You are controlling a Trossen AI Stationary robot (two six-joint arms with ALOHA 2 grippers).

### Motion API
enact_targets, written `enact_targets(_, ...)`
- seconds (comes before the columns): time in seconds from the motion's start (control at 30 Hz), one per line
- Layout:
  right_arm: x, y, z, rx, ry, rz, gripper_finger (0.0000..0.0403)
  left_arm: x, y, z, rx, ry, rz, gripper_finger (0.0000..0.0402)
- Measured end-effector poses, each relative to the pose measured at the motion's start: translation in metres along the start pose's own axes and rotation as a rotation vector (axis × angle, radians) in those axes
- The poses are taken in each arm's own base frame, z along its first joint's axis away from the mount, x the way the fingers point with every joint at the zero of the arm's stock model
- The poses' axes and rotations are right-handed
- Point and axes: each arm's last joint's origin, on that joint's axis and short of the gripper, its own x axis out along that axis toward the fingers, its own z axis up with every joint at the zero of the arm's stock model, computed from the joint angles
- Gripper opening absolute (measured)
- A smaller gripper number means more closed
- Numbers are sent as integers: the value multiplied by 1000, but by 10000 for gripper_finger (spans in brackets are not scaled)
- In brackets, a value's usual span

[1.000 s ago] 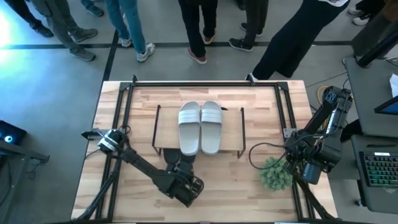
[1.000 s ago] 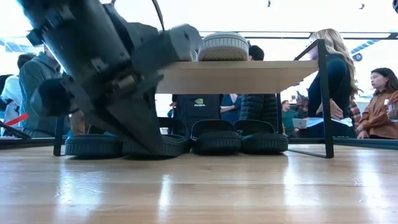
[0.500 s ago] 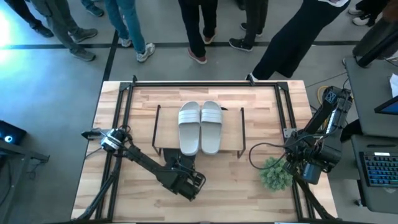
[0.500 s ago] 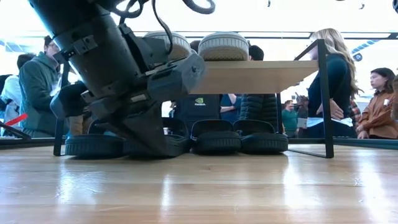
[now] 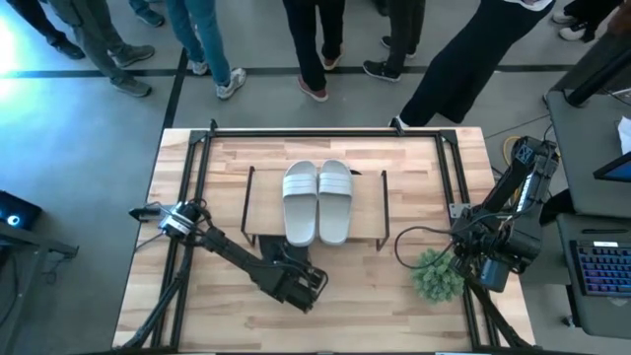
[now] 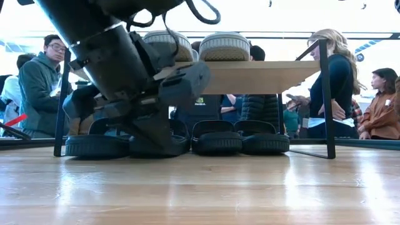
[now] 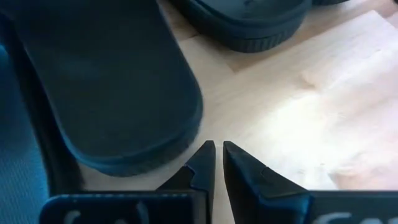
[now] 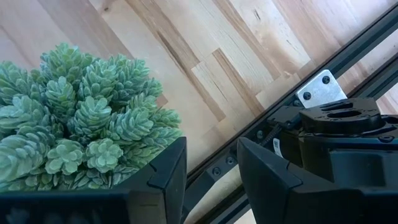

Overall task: Pick and place slides into the shelf
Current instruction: Adjust the slides on the shelf

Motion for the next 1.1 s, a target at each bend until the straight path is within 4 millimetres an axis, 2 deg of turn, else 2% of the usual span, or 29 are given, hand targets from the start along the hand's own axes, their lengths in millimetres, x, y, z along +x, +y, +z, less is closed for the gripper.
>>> enact_targets(0.23,0,0,0,0,0,0,134,-40,-15,-1,7,33,-121,17)
enact_targets(0.37,0,0,0,0,0,0,134,-50,-14,-11,32,104,-140,17)
enact_targets(0.6,0,0,0,6,1,5,134,-70,-18,-18,42,155,-197,17)
enact_targets(0.87,0,2,-1,14,5,23,134,-88,13,-38,0,234,31,17)
enact_targets(1.1,-1,12,-1,46,-10,130,134,-87,20,-42,-12,310,96,17)
